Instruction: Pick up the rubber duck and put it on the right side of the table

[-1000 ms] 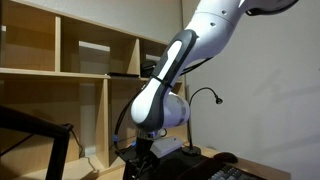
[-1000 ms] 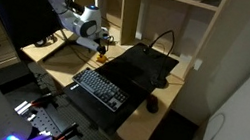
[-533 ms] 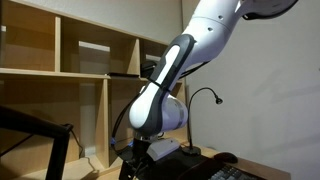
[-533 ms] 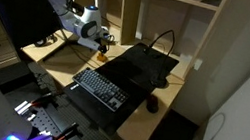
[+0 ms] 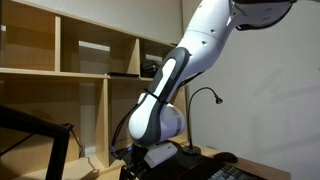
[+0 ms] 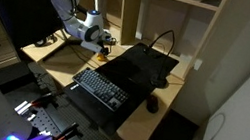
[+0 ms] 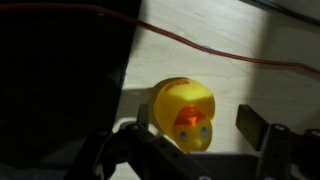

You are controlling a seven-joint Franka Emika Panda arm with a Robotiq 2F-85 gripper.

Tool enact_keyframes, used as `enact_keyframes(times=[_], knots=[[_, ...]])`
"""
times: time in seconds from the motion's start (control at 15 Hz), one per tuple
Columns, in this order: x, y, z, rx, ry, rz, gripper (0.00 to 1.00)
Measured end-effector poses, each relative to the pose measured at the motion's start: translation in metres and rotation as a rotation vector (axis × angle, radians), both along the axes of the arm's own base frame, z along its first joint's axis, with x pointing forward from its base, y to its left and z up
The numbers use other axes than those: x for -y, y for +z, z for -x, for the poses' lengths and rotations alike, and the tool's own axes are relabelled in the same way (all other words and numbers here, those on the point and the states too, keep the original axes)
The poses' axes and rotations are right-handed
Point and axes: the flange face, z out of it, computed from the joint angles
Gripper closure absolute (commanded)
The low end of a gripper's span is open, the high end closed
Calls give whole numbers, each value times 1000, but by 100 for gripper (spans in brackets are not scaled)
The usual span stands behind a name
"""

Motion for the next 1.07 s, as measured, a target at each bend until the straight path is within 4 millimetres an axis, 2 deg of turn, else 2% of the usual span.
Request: enact_keyframes(times=[0.07, 0.4, 0.53, 0.73, 0.87, 1.07], knots=[[-1, 0, 0, 0, 1, -1, 47], [-5, 1, 0, 3, 6, -5, 83], [-4, 2, 0, 3, 5, -5, 93], [-1, 3, -2, 4, -8, -7, 97], [7, 6, -5, 7, -36, -14, 95], [31, 37, -13, 39, -108, -42, 95]])
